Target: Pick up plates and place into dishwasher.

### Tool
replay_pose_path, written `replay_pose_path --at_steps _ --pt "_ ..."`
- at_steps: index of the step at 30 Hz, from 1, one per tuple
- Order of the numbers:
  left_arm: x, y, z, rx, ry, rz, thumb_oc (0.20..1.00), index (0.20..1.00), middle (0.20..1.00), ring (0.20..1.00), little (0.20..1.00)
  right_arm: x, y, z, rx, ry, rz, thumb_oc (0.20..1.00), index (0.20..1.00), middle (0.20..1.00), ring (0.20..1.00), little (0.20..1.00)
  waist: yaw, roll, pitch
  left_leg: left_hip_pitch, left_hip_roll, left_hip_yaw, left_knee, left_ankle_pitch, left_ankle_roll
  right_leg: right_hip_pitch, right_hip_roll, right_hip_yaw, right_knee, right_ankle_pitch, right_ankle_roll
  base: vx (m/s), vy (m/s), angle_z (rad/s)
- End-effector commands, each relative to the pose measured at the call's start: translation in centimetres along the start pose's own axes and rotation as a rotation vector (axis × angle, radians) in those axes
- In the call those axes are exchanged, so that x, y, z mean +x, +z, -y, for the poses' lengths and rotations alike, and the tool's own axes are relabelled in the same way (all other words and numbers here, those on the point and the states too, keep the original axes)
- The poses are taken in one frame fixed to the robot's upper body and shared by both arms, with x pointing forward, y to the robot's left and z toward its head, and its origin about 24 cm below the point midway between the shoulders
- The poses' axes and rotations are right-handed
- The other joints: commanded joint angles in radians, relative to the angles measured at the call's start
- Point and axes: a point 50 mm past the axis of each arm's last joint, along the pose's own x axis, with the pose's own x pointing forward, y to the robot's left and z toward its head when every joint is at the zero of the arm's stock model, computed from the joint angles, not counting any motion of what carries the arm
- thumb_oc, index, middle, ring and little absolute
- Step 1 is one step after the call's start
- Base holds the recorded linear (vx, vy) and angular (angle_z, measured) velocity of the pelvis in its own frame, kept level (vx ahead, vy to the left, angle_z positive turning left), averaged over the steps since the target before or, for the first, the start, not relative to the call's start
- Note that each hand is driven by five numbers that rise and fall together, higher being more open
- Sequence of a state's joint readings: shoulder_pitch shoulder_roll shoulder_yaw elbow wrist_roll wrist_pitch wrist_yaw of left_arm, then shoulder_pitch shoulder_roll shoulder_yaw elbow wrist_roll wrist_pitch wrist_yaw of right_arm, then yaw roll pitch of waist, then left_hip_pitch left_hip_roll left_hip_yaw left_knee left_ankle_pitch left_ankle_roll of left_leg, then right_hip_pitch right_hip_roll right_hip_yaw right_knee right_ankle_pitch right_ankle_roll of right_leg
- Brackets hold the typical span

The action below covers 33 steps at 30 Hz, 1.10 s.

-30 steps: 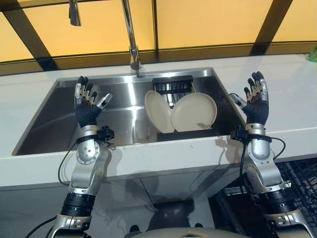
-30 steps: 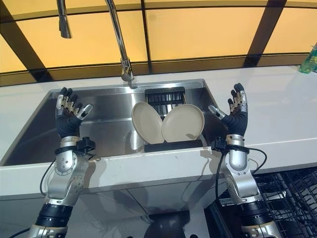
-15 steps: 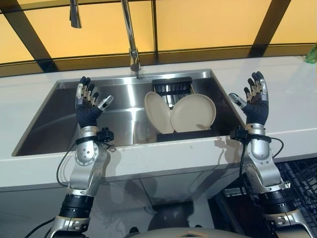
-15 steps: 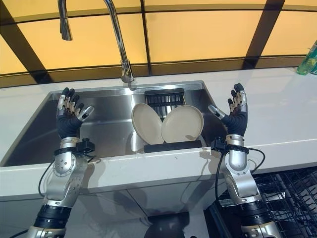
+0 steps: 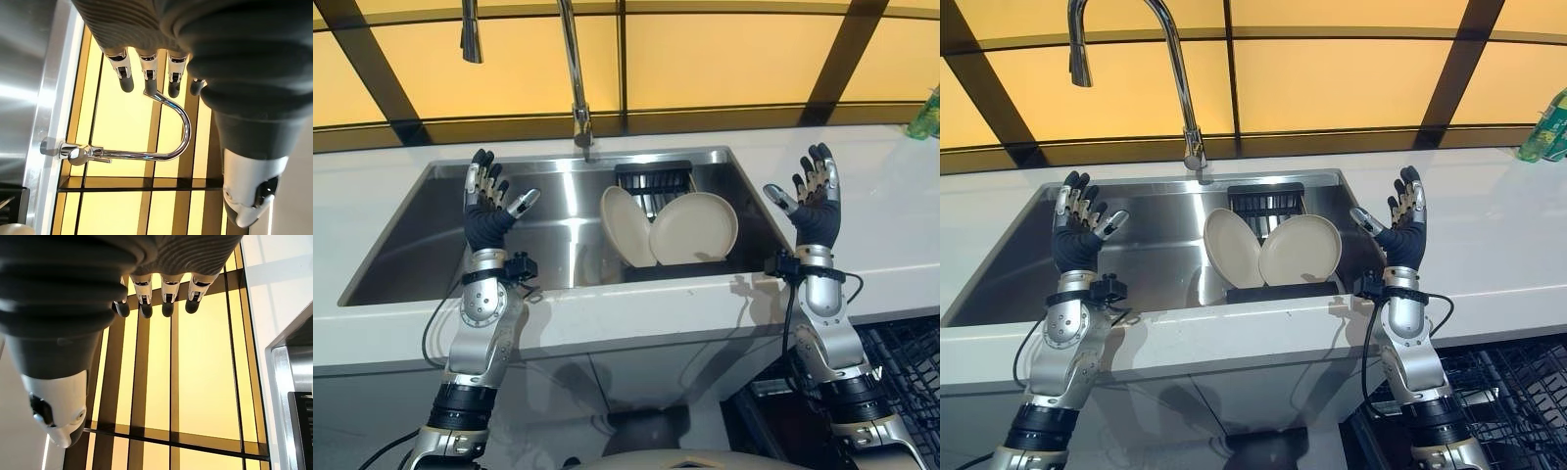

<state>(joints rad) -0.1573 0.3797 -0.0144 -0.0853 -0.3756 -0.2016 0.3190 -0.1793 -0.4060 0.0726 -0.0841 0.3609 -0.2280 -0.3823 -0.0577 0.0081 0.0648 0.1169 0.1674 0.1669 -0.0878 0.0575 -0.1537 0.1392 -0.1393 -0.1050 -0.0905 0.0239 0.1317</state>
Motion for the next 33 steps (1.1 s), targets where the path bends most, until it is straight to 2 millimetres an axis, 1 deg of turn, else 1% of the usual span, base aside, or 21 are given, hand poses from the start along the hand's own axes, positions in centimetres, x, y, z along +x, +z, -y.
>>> replay_pose_path --at_steps 1,4,6,7,9,11,14,17,20,23,24,25,28,30,33 --pt "2.0 2.3 -0.9 0.162 -0.026 0.143 1.0 1.0 1.0 1.0 1.0 1.0 3.0 -0.1 0.01 -0.002 0.152 1.0 1.0 1.0 1.0 1.0 0.017 0.0 -0.045 -0.023 0.036 -0.015 0.046 -0.065 0.022 -0.048 -0.054 -0.045 0.06 -0.036 0.019 0.03 0.006 -0.01" --pt "2.3 2.7 -1.2 0.336 -0.047 0.204 1.0 1.0 1.0 1.0 1.0 1.1 2.9 0.0 0.007 -0.002 0.143 1.0 1.0 1.0 1.0 1.0 0.014 0.001 -0.047 -0.021 0.035 -0.012 0.045 -0.064 0.022 -0.049 -0.055 -0.041 0.058 -0.033 0.021 0.04 0.01 -0.01" --pt "2.7 3.2 -1.7 0.409 -0.06 0.229 1.0 1.0 1.0 1.0 1.0 1.1 2.8 0.2 0.005 -0.001 0.137 1.0 1.0 1.0 1.0 1.0 0.01 0.003 -0.049 -0.019 0.033 -0.008 0.043 -0.064 0.022 -0.048 -0.056 -0.036 0.055 -0.031 0.023 0.08 0.024 -0.02" --pt "3.0 3.4 -2.0 0.445 -0.071 0.243 1.0 1.0 1.0 1.0 1.0 1.0 2.7 0.3 0.005 0.002 0.133 1.0 1.0 1.0 1.0 1.0 0.006 0.006 -0.052 -0.01 0.033 -0.005 0.038 -0.074 0.021 -0.042 -0.058 -0.036 0.051 -0.039 0.027 0.1 0.029 -0.04" --pt "3.3 3.6 -2.0 0.508 -0.09 0.265 1.0 1.0 1.0 1.0 1.0 1.1 2.6 0.2 0.006 0.006 0.128 1.0 1.0 1.0 1.0 1.0 0.002 0.007 -0.053 -0.008 0.032 0.0 0.037 -0.074 0.022 -0.042 -0.06 -0.034 0.051 -0.037 0.03 0.07 0.028 -0.06" --pt "3.8 3.9 -2.1 0.625 -0.128 0.295 1.0 1.0 1.0 1.0 1.0 1.0 2.4 0.3 0.0 0.01 0.114 1.0 1.0 1.0 1.0 1.0 -0.007 0.013 -0.055 -0.007 0.029 0.006 0.034 -0.073 0.022 -0.045 -0.063 -0.029 0.048 -0.032 0.034 0.08 0.05 -0.04" --pt "4.2 3.9 -2.4 0.777 -0.169 0.331 1.0 1.0 1.0 1.0 1.0 1.0 2.2 0.4 -0.006 0.017 0.099 1.0 1.0 1.0 1.0 1.0 -0.016 0.017 -0.056 -0.001 0.026 0.012 0.029 -0.073 0.024 -0.046 -0.066 -0.022 0.045 -0.029 0.039 0.08 0.061 -0.04" --pt "4.7 4.0 -3.6 0.973 -0.193 0.379 1.0 1.0 1.0 1.0 1.0 1.0 2.2 0.8 -0.014 0.034 0.088 1.0 1.0 1.0 1.0 1.0 -0.03 0.024 -0.057 0.004 0.02 0.024 0.023 -0.074 0.028 -0.051 -0.071 -0.012 0.043 -0.023 0.046 0.07 0.065 -0.03" --pt "5.1 4.0 -4.1 1.11 -0.243 0.42 1.0 1.0 1.0 1.0 1.0 1.0 2.1 0.9 -0.019 0.039 0.08 1.0 1.0 1.0 1.0 1.0 -0.04 0.026 -0.058 0.004 0.014 0.033 0.021 -0.076 0.031 -0.057 -0.076 -0.004 0.041 -0.017 0.051 0.06 0.051 -0.02" --pt "5.2 4.0 -4.0 1.268 -0.333 0.49 1.0 1.0 1.0 1.0 1.0 1.0 2.0 1.2 -0.028 0.045 0.069 1.0 1.0 1.0 1.0 1.0 -0.052 0.031 -0.056 0.003 0.009 0.043 0.02 -0.077 0.034 -0.065 -0.081 0.004 0.04 -0.01 0.057 0.06 0.055 -0.08" --pt "5.1 3.9 -3.9 1.32 -0.355 0.531 1.0 1.0 1.0 1.0 1.0 1.0 2.0 1.3 -0.03 0.045 0.067 1.0 1.0 1.0 1.0 1.0 -0.054 0.032 -0.055 0.002 0.008 0.045 0.02 -0.077 0.035 -0.067 -0.083 0.007 0.04 -0.008 0.059 0.06 0.059 -0.15" --pt "5.0 3.9 -4.0 1.413 -0.38 0.592 1.0 1.0 1.0 1.0 1.0 1.1 1.9 1.3 -0.033 0.052 0.063 1.0 1.0 1.0 1.0 1.0 -0.059 0.036 -0.053 0.002 0.005 0.047 0.019 -0.078 0.036 -0.07 -0.084 0.012 0.041 -0.006 0.061 0.05 0.057 -0.15" --pt "5.3 3.9 -4.2 1.489 -0.41 0.66 1.0 1.0 1.0 1.0 1.0 1.2 1.8 1.3 -0.042 0.068 0.051 1.0 1.0 1.0 1.0 1.0 -0.07 0.041 -0.049 0.003 -0.003 0.051 0.018 -0.081 0.04 -0.075 -0.088 0.02 0.04 -0.001 0.065 0.06 0.071 -0.08" --pt "5.1 3.3 -4.0 1.548 -0.455 0.721 1.0 1.0 1.0 1.0 1.0 1.2 1.6 1.3 -0.05 0.075 0.044 1.0 1.0 1.0 1.0 1.0 -0.078 0.043 -0.046 0.005 -0.009 0.053 0.016 -0.085 0.044 -0.078 -0.091 0.028 0.039 0.003 0.069 0.08 0.065 -0.07" --pt "4.9 3.0 -3.5 1.555 -0.497 0.774 1.0 1.0 1.0 1.0 1.0 1.3 1.6 1.4 -0.057 0.08 0.038 1.0 1.0 1.0 1.0 1.0 -0.088 0.043 -0.04 0.002 -0.016 0.053 0.015 -0.088 0.047 -0.086 -0.093 0.039 0.039 0.007 0.072 0.05 0.045 -0.11"
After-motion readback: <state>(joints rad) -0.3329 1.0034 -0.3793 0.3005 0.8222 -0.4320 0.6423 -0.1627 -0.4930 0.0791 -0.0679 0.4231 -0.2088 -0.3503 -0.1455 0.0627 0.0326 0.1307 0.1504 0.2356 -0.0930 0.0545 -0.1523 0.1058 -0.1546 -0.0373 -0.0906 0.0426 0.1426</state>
